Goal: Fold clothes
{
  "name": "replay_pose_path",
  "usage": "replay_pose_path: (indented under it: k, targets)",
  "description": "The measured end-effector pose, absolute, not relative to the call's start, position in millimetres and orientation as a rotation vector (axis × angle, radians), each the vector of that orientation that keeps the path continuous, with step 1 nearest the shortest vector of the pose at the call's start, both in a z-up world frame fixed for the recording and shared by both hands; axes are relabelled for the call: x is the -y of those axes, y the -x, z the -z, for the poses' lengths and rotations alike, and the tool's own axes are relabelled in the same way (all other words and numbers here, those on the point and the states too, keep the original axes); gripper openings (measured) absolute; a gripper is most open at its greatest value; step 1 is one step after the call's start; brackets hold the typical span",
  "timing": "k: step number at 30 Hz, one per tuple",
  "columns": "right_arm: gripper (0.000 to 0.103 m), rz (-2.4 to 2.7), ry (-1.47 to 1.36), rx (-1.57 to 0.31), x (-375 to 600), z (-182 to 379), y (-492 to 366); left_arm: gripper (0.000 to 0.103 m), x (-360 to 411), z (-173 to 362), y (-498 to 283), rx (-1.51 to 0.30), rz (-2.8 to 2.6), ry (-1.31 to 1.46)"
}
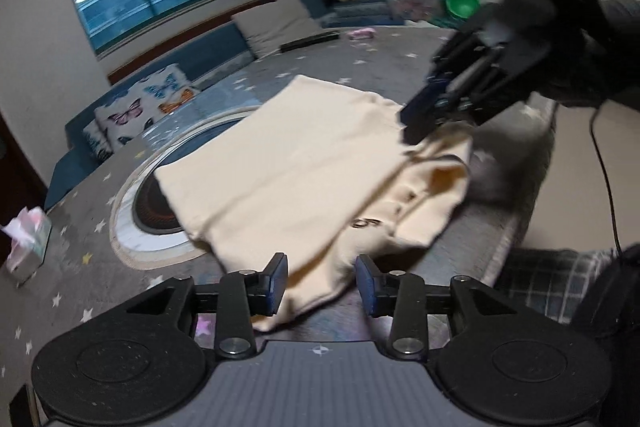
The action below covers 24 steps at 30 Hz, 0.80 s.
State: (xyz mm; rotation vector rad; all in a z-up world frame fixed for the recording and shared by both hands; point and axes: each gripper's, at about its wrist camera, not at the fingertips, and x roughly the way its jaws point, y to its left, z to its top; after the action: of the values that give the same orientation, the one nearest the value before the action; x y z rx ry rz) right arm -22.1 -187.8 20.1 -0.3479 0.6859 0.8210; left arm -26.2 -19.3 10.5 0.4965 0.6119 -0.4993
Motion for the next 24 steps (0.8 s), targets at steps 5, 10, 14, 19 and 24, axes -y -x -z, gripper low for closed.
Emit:
replay_pose_path:
  k: [5,10,14,19,24]
  targets:
    - [0.020,-0.853,0.368,-0.658,173.0,-22.7,23.6,0.046,32.2,-4.5,31.6,-0.577,0.530,-0.546]
    - [0.020,-0.917,0.365,-0.677,146.8,-12.9,17.3,0.046,43.2,1.9,28.7,-0.553,0.560,-0.574]
    - [0.021,-0.920,0.336,-0.682,153.7,-14.2,14.7,0.041,48.6,4.8,24.6,-0.530,0.576,-0.573]
    - [0.021,-0.862,0.290,-0.734,182.6,-12.6,7.7,0.013,50.6,4.8,15.2,-0.522,0.606,-0.524]
    - [0.021,-0.842,0.263,-0.751,212.8,-19.4,13.5,0.010,38.6,-9.7,-1.2,-0.530,0.581,-0.398]
